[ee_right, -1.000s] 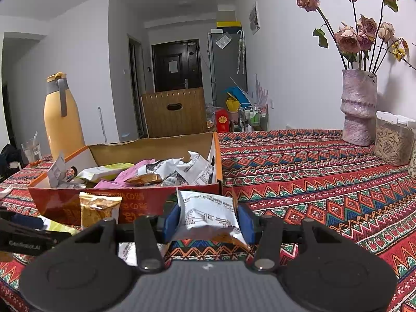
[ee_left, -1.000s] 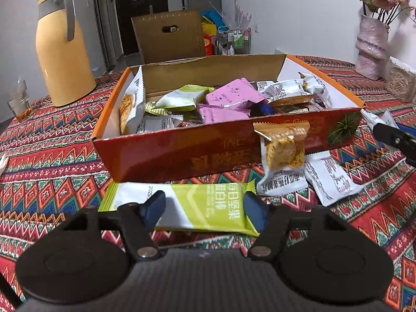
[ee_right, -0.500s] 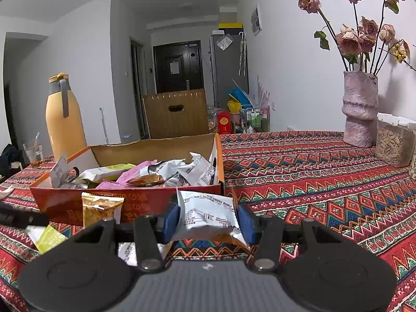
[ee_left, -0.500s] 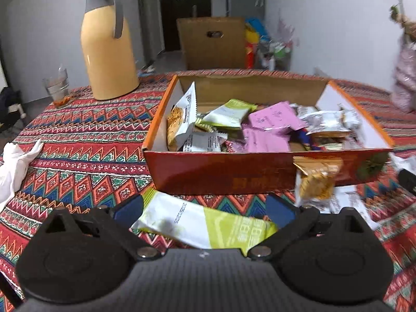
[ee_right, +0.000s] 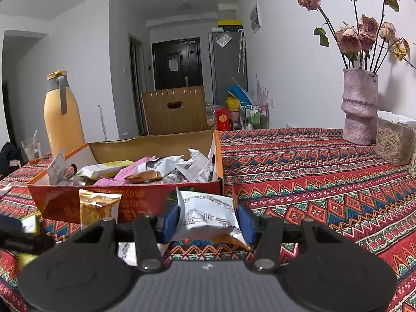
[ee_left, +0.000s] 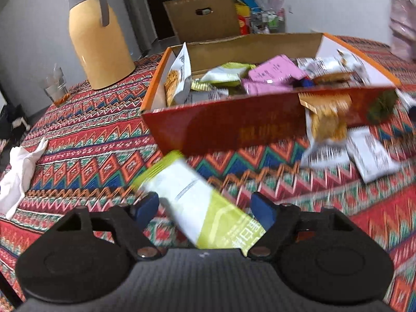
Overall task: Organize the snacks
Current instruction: 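Grasp the green-yellow snack bar with the left gripper while the right gripper holds its packet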
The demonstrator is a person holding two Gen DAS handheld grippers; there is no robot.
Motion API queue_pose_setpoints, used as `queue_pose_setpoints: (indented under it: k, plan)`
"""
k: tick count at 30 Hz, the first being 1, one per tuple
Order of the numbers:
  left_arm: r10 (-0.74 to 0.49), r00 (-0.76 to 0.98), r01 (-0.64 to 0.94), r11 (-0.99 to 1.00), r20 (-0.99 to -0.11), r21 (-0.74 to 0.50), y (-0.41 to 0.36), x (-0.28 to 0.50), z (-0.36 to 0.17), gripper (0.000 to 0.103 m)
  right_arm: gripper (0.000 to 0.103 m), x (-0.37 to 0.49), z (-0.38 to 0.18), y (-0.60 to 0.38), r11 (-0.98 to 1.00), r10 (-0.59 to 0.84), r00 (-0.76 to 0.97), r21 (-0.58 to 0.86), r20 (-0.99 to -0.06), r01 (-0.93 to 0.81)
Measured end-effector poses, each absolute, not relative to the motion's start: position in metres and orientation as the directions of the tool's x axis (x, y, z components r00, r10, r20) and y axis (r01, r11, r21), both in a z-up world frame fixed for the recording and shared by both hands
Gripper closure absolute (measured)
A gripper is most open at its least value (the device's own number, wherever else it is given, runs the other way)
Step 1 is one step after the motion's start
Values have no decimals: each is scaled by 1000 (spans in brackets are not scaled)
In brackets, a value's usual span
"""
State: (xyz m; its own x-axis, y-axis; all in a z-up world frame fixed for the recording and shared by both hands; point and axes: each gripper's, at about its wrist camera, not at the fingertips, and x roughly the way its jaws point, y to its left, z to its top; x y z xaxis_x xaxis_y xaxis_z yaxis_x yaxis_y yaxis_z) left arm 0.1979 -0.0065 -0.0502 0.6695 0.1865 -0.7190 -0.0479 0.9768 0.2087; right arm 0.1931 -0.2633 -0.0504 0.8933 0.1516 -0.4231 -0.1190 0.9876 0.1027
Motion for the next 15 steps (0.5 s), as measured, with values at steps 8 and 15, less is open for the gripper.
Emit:
queue_pose_setpoints:
  k: [8,15]
  plan:
    - [178,707,-61,980,-685,192,18,163,-43,20,54,197,-55,-260,991,131,889,79,-440,-107]
    - [169,691,-131,986,-703,108,33,181,-46,20,54,199,-58,-257,994,113,887,56,-447,-98]
